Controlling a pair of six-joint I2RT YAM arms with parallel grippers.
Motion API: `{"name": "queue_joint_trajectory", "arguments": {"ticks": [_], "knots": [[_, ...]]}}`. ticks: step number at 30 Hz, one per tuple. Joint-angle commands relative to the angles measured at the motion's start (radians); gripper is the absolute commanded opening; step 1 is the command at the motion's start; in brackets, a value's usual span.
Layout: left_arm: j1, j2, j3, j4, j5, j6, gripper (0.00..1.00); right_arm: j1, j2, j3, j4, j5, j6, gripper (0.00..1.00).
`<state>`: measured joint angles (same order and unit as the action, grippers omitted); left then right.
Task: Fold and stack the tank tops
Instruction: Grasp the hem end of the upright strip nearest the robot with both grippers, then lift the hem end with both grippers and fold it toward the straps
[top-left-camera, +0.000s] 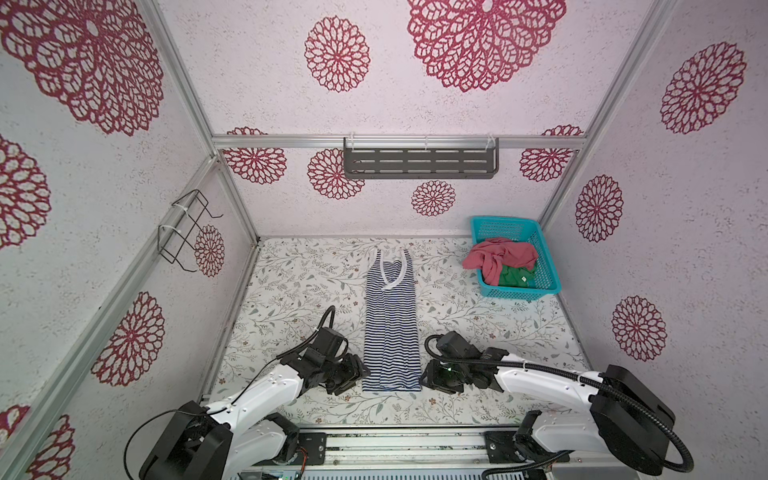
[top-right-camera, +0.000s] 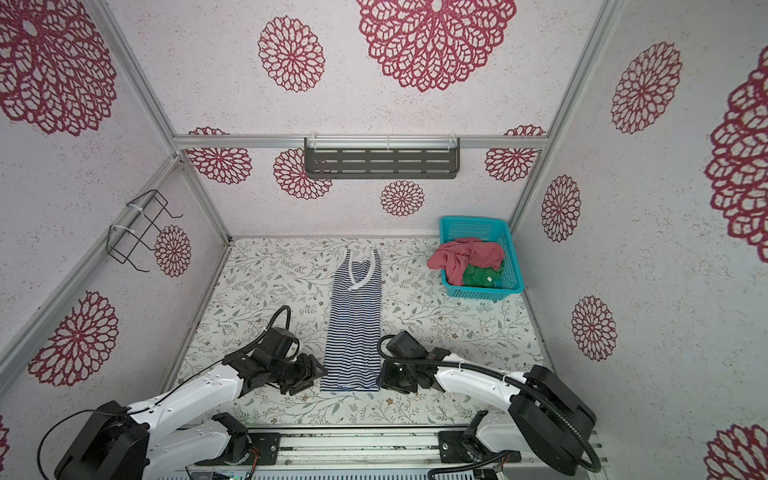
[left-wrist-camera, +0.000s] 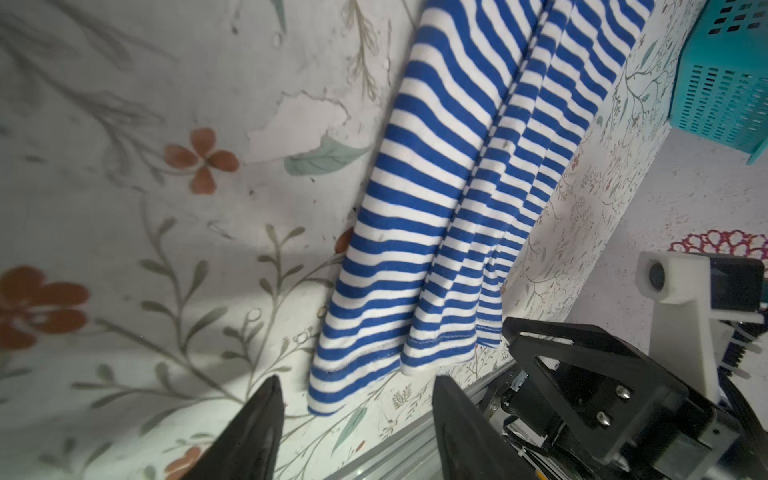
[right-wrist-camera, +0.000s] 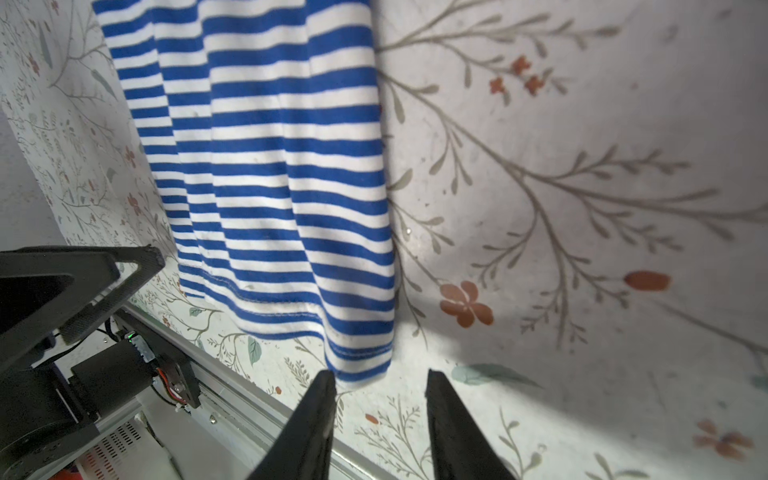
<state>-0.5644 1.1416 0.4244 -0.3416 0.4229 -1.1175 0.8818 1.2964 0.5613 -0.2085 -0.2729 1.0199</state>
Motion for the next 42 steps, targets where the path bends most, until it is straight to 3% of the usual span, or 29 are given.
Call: {"name": "queue_joint_trajectory", "arguments": {"ticks": [1, 9, 14, 19, 23, 24, 27, 32, 42], "knots": [[-0.026, 0.034, -0.019, 0.042, 0.006, -0.05, 0.57, -0.004, 0.018, -0.007, 0.048, -0.025, 0.018, 0.4], [-0.042, 0.04, -0.014, -0.065, -0.048, -0.026, 0.53, -0.003, 0.041, -0.033, 0.081, -0.038, 0.029, 0.4], [-0.044, 0.088, -0.026, 0.009, -0.047, -0.044, 0.44, 0.0, 0.065, -0.035, 0.101, -0.037, 0.028, 0.4], [-0.058, 0.119, -0.013, 0.026, -0.05, -0.044, 0.29, 0.011, 0.098, -0.018, 0.111, -0.044, 0.022, 0.35], [-0.072, 0.105, -0.005, 0.008, -0.056, -0.05, 0.02, 0.021, 0.082, 0.003, 0.05, -0.023, 0.007, 0.15], [-0.079, 0.095, -0.003, -0.002, -0.061, -0.056, 0.0, 0.023, 0.069, 0.012, 0.025, -0.018, 0.002, 0.11], [-0.105, 0.042, 0.035, -0.057, -0.077, -0.076, 0.0, 0.027, 0.028, 0.037, -0.053, -0.025, -0.02, 0.0], [-0.109, -0.039, 0.161, -0.187, -0.153, -0.048, 0.0, 0.009, -0.015, 0.125, -0.205, -0.036, -0.112, 0.0], [-0.044, 0.012, 0.302, -0.24, -0.175, 0.061, 0.0, -0.076, 0.059, 0.317, -0.339, -0.025, -0.306, 0.0]]}}
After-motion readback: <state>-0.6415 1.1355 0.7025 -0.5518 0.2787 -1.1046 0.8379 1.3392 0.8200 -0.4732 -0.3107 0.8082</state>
